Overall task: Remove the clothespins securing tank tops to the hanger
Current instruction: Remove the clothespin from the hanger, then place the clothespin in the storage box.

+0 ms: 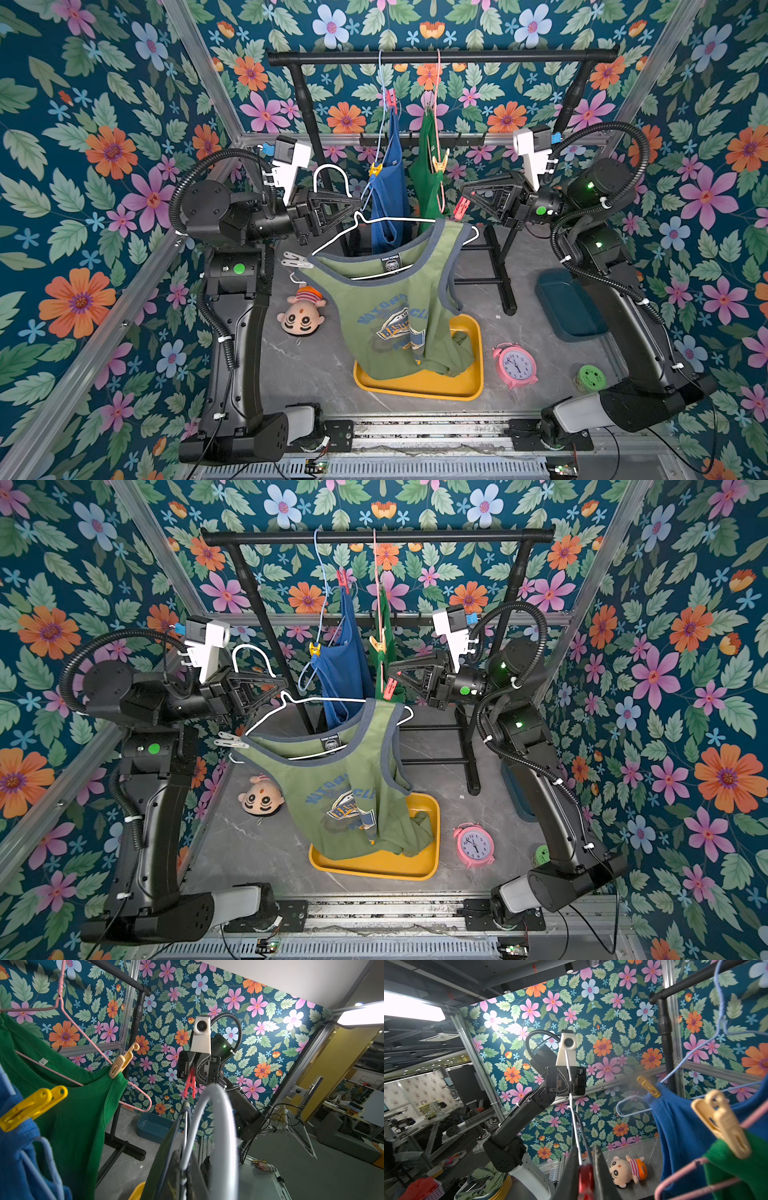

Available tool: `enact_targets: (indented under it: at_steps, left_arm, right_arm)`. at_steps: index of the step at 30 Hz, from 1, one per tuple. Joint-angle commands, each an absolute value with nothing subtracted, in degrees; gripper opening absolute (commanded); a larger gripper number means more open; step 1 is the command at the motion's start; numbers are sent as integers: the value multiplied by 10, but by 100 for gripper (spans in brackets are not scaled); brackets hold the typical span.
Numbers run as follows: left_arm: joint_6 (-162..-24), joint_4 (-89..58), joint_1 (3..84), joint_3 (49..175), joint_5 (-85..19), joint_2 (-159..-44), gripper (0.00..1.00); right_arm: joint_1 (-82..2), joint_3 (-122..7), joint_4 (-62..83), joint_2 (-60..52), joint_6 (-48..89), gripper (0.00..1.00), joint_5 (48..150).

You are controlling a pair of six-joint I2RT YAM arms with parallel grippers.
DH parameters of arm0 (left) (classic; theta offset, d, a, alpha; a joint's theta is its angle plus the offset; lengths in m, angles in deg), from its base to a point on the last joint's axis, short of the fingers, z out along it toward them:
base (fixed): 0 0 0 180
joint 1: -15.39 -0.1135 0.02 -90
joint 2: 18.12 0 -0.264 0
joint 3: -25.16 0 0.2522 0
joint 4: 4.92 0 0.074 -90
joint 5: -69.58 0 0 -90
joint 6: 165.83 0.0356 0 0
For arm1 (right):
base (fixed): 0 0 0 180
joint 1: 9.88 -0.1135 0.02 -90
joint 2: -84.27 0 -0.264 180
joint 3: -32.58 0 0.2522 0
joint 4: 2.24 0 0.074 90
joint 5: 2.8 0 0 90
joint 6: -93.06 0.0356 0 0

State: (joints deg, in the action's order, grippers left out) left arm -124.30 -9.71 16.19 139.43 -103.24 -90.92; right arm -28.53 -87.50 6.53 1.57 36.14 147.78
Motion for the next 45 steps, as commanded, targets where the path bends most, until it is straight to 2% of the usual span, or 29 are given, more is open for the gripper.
enact_targets:
  at_steps: [1,9,15,20,24,29,38,45]
  left_arm:
    - [-1248,-72,161,1400,-1038,-909,0]
    - [-1251,-72,161,1409,-1044,-912,0]
    - [-1251,-71,161,1410,-1050,-909,0]
    - [-1250,-70,161,1407,-1051,-906,0]
    - [-1248,-67,161,1403,-1046,-905,0]
    - [-1240,-58,161,1389,-1044,-896,0]
    - [-1229,-42,165,1376,-1041,-889,0]
    - [-1220,-37,173,1372,-1036,-893,0]
  right_arm:
    - [-239,-833,5,38,423,9,1466]
    - [-118,-676,57,146,406,7,1459]
    - [-29,-559,199,239,335,4,1368]
    - [52,-462,241,287,317,3,1321]
    - [64,-416,281,294,289,2,1199]
    - [73,-348,266,295,286,3,1118]
    - [76,-282,262,281,249,3,889]
    - [77,-249,244,240,225,3,797]
